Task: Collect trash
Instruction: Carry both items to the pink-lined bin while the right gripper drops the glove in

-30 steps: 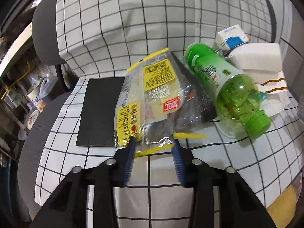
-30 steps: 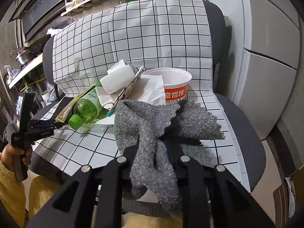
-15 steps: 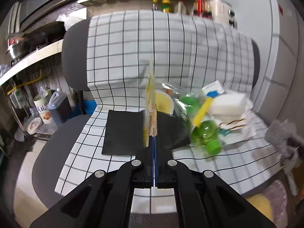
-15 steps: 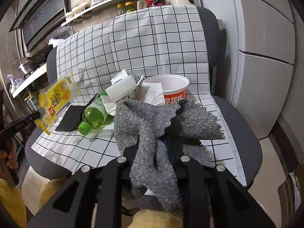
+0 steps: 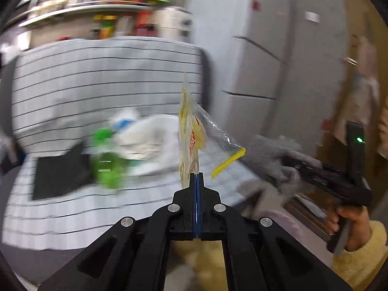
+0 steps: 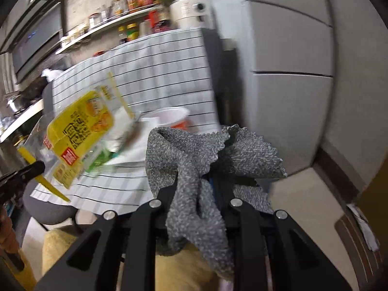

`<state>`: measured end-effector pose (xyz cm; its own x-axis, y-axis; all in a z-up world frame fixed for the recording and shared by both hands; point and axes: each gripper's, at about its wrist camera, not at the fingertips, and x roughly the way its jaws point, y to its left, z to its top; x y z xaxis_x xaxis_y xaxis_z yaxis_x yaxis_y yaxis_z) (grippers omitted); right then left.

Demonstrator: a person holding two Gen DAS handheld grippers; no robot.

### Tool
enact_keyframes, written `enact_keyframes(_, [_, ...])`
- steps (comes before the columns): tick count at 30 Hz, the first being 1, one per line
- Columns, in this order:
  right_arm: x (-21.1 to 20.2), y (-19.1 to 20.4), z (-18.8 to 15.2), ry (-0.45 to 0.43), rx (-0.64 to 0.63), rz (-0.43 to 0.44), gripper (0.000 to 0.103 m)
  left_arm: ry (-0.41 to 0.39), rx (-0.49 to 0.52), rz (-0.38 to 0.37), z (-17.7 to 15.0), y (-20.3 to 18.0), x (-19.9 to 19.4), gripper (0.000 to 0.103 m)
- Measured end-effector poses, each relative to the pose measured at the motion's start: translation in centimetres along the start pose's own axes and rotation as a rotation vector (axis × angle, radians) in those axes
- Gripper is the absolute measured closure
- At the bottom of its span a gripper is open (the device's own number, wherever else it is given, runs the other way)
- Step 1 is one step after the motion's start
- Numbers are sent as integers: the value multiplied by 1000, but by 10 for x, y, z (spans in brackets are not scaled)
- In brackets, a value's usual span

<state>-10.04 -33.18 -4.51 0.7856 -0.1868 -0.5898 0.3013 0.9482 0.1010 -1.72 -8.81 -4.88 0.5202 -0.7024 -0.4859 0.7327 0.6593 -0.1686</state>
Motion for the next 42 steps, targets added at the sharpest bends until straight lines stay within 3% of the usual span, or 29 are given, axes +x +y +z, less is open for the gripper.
enact_keyframes(4, [-23, -33, -16, -11, 30, -114, 83, 37, 73, -148, -10, -49, 37, 103])
enact_keyframes(10, [-39, -83, -58, 31, 111, -241, 80, 75, 116, -246, -28, -95, 82, 103])
enact_keyframes(14, [-22, -106, -88, 124, 154, -284, 78, 117, 104, -274, -39, -106, 98, 103])
enact_keyframes(18, [9, -126, -121, 253, 207, -312, 67, 153, 107, -275, -45, -110, 103, 103])
enact_keyframes(20, [17, -135, -132, 288, 256, -311, 56, 165, 105, -272, -46, -109, 105, 103])
enact_keyframes(23, [21, -144, -137, 305, 301, -305, 56, 172, 101, -259, -45, -106, 106, 103])
enact_keyframes(29, [9, -144, -124, 268, 296, -322, 52, 170, 93, -258, -45, -102, 103, 103])
enact_keyframes(33, [-7, -144, -109, 195, 316, -318, 52, 169, 105, -272, -45, -104, 98, 103])
enact_keyframes(42, [-56, -143, -80, 15, 317, -323, 52, 242, 184, -408, -55, -141, 114, 103])
